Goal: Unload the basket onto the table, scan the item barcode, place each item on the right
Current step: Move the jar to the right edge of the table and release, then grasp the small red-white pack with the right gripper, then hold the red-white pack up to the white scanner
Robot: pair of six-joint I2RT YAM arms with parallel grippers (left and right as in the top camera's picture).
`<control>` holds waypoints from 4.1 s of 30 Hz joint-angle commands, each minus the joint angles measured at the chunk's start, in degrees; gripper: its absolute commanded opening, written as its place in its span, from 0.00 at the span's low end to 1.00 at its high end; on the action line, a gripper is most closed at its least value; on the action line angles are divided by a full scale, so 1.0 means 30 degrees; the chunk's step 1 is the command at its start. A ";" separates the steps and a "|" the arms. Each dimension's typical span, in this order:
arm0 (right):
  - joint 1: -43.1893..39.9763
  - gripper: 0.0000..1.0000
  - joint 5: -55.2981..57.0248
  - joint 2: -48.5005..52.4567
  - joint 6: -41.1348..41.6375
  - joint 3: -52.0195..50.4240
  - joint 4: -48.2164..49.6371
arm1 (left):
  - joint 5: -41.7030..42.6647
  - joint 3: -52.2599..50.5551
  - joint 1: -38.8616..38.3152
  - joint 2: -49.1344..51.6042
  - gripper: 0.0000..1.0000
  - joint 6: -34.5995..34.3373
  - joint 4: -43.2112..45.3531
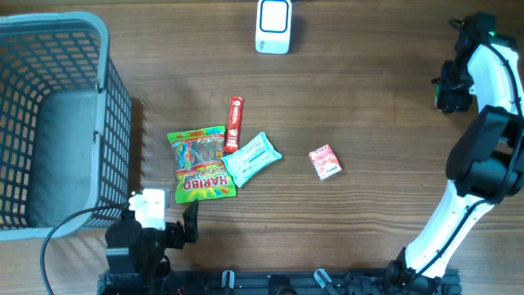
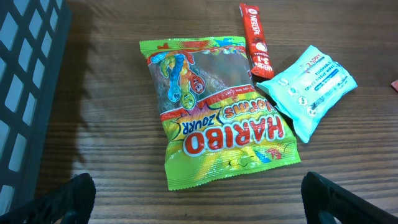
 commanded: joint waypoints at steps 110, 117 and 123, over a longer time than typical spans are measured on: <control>0.9275 0.04 -3.5190 -0.7482 -1.3544 -0.9981 0.1916 | -0.0044 0.0022 0.0102 -0.0153 1.00 -0.0175 0.0051; 0.9398 0.05 -2.9194 -0.7482 -1.2939 -0.9981 0.5180 | -0.0044 0.0022 0.0102 -0.0153 1.00 -0.0175 0.0051; 1.0615 0.05 -2.2826 -0.7832 -1.2713 -0.9981 2.1056 | -0.0044 0.0022 0.0102 -0.0153 1.00 -0.0175 0.0051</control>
